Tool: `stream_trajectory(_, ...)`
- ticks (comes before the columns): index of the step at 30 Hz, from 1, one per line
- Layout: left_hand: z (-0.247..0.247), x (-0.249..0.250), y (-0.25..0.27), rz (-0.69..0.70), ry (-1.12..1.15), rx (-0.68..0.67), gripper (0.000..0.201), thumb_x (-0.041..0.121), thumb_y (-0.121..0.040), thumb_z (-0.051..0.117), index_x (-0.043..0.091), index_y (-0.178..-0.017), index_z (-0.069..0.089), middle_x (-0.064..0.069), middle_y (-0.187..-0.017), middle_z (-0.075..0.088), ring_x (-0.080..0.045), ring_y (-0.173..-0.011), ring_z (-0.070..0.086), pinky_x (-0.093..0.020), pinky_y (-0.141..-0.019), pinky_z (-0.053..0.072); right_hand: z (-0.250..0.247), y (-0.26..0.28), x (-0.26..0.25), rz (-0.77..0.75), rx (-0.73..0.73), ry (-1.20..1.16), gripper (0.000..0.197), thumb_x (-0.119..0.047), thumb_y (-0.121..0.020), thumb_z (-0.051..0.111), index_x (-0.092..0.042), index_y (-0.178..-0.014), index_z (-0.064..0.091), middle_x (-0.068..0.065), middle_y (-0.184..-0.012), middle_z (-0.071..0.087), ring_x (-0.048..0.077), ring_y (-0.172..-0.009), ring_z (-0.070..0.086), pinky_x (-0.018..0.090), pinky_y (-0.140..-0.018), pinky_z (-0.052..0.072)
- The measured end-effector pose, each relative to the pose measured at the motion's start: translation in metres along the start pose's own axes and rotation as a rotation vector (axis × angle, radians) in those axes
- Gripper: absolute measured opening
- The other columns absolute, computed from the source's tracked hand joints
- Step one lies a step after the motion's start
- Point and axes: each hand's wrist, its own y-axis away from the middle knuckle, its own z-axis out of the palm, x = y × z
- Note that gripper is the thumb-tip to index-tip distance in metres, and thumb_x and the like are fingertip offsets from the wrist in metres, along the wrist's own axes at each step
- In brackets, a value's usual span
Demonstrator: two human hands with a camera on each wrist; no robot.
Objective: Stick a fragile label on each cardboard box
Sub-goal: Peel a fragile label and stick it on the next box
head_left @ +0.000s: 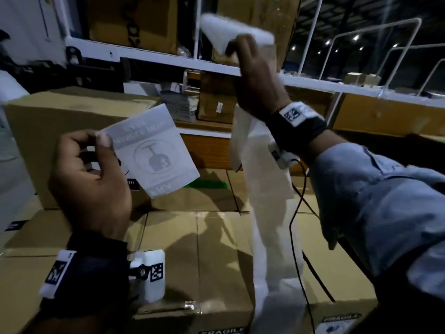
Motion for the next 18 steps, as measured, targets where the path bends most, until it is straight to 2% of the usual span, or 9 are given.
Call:
stream_trajectory(3, -0.001, -0.001, 0.004, 0.013, -0.004, -0.013, 0.036, 0.047, -0.106, 0.049, 0.015, -0.115, 0.062, -0.004, -0.103, 0.066, 0.006, -0.072, 0.052, -0.005, -0.064, 0.037, 0.017, 0.054, -0.007, 0.048, -0.474, 0.034, 0.047, -0.015, -0.093, 0.071, -0.009, -0.136, 0.054, 0.013, -0.145, 0.051, 0.031, -0.131, 0.051, 0.039, -0.107, 0.046)
stream_trajectory(5, -0.002, -0.003, 0.007, 0.025, -0.007, -0.011, 0.037, 0.046, -0.106, 0.05, 0.012, -0.114, 0.063, -0.002, -0.1, 0.065, 0.005, -0.072, 0.052, -0.012, -0.064, 0.039, 0.03, 0.094, -0.009, 0.12, -0.858, 0.063, 0.038, -0.022, -0.093, 0.073, -0.021, -0.129, 0.062, 0.006, -0.14, 0.055, 0.028, -0.127, 0.054, 0.039, -0.105, 0.048)
stream_trajectory(7, 0.0, -0.007, 0.011, 0.018, -0.01, -0.017, 0.037, 0.047, -0.105, 0.05, 0.013, -0.112, 0.063, -0.002, -0.099, 0.065, -0.002, -0.071, 0.052, -0.024, -0.064, 0.042, 0.038, 0.127, -0.009, 0.199, -1.123, 0.084, 0.034, -0.03, -0.093, 0.074, -0.029, -0.125, 0.065, 0.002, -0.138, 0.055, 0.025, -0.124, 0.057, 0.039, -0.101, 0.053)
stream_trajectory(10, 0.005, -0.011, 0.018, 0.014, -0.001, -0.036, 0.033, 0.044, -0.105, 0.052, 0.013, -0.11, 0.063, -0.002, -0.097, 0.066, -0.016, -0.074, 0.055, -0.031, -0.068, 0.045, 0.036, 0.163, -0.014, 0.223, -1.307, 0.165, 0.058, -0.057, -0.088, 0.071, -0.04, -0.141, 0.056, 0.006, -0.156, 0.043, 0.03, -0.135, 0.053, 0.043, -0.109, 0.049)
stream_trajectory(12, 0.009, -0.014, 0.02, 0.005, -0.011, -0.052, 0.032, 0.043, -0.105, 0.052, 0.014, -0.109, 0.063, 0.0, -0.094, 0.064, -0.021, -0.078, 0.057, -0.037, -0.07, 0.049, 0.027, 0.187, -0.023, 0.242, -1.475, 0.164, 0.093, -0.084, -0.073, 0.065, -0.046, -0.154, 0.04, 0.011, -0.172, 0.006, 0.039, -0.145, 0.043, 0.047, -0.118, 0.041)
stream_trajectory(13, 0.011, -0.015, 0.021, 0.001, -0.015, -0.062, 0.031, 0.044, -0.105, 0.052, 0.014, -0.108, 0.062, 0.0, -0.094, 0.064, -0.022, -0.079, 0.058, -0.041, -0.07, 0.05, 0.021, 0.2, -0.029, 0.265, -1.566, 0.145, 0.111, -0.093, -0.064, 0.062, -0.045, -0.159, 0.031, 0.01, -0.172, -0.012, 0.042, -0.148, 0.037, 0.048, -0.121, 0.036)
stream_trajectory(14, 0.014, -0.016, 0.021, -0.001, -0.016, -0.075, 0.032, 0.045, -0.105, 0.052, 0.015, -0.107, 0.062, -0.001, -0.095, 0.065, -0.025, -0.08, 0.06, -0.044, -0.071, 0.051, 0.016, 0.213, -0.035, 0.289, -1.627, 0.119, 0.121, -0.096, -0.059, 0.063, -0.043, -0.161, 0.025, 0.009, -0.171, -0.02, 0.041, -0.151, 0.033, 0.048, -0.122, 0.033)
stream_trajectory(16, 0.021, -0.017, 0.022, 0.001, -0.02, -0.091, 0.031, 0.045, -0.105, 0.052, 0.015, -0.107, 0.063, -0.004, -0.098, 0.067, -0.027, -0.084, 0.062, -0.043, -0.071, 0.052, 0.009, 0.233, -0.041, 0.336, -1.597, 0.009, 0.124, -0.091, -0.063, 0.068, -0.035, -0.163, 0.02, 0.009, -0.173, -0.013, 0.037, -0.153, 0.028, 0.046, -0.121, 0.035)
stream_trajectory(18, 0.027, -0.015, 0.026, 0.008, -0.02, -0.1, 0.03, 0.041, -0.105, 0.053, 0.012, -0.107, 0.063, -0.006, -0.101, 0.067, -0.022, -0.086, 0.06, -0.028, -0.069, 0.049, 0.003, 0.244, -0.042, 0.354, -1.421, -0.079, 0.123, -0.083, -0.07, 0.072, -0.03, -0.164, 0.013, 0.006, -0.173, -0.002, 0.035, -0.151, 0.033, 0.044, -0.116, 0.039)
